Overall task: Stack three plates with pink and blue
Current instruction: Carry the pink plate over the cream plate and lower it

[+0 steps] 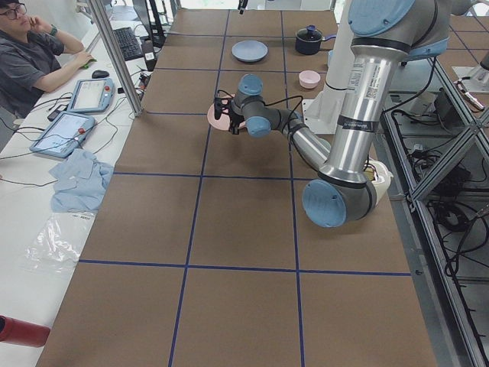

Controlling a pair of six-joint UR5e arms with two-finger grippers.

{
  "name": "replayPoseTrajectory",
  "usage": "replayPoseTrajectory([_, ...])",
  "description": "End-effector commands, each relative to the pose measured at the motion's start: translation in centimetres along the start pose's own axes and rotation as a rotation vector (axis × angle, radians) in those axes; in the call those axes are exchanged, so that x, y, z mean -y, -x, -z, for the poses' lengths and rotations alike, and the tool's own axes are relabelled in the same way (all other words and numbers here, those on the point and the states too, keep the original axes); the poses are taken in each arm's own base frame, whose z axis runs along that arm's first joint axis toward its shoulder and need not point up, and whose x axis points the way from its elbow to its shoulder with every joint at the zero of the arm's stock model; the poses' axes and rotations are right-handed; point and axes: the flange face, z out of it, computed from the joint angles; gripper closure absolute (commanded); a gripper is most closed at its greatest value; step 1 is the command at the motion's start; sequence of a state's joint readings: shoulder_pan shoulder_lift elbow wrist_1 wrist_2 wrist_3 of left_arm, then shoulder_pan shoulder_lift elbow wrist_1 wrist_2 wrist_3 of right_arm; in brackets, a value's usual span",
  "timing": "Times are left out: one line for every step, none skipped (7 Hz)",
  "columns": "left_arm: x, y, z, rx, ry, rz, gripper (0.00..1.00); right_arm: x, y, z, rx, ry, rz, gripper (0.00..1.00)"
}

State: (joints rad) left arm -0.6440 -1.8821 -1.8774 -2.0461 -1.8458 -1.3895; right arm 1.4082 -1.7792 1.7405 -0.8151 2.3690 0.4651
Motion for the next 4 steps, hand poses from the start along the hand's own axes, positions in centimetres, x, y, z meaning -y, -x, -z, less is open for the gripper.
replayPoseTrajectory([-3.5, -6.3, -6.1, 0.014, -0.010, 0.067, 1.00, 0.0, -0.2, -0.2, -0.002, 0.002, -0.001, 0.00])
replayPoseTrajectory([-5.2, -6.8, -6.8, 0.012, 0.012, 0.069, 1.00, 0.0, -0.3, -0.2, -0.002, 0.003, -0.003, 0.00])
replayPoseTrajectory([-5.3, -7.6, -6.6, 0.000, 0.002, 0.067, 1.00, 0.0, -0.3, -0.2, -0.002, 0.003, -0.005, 0.00])
replayPoseTrajectory([-6.0, -8.2, -6.6, -0.009, 0.011, 0.060, 1.00, 0.0, -0.3, -0.2, -0.002, 0.003, -0.005, 0.00])
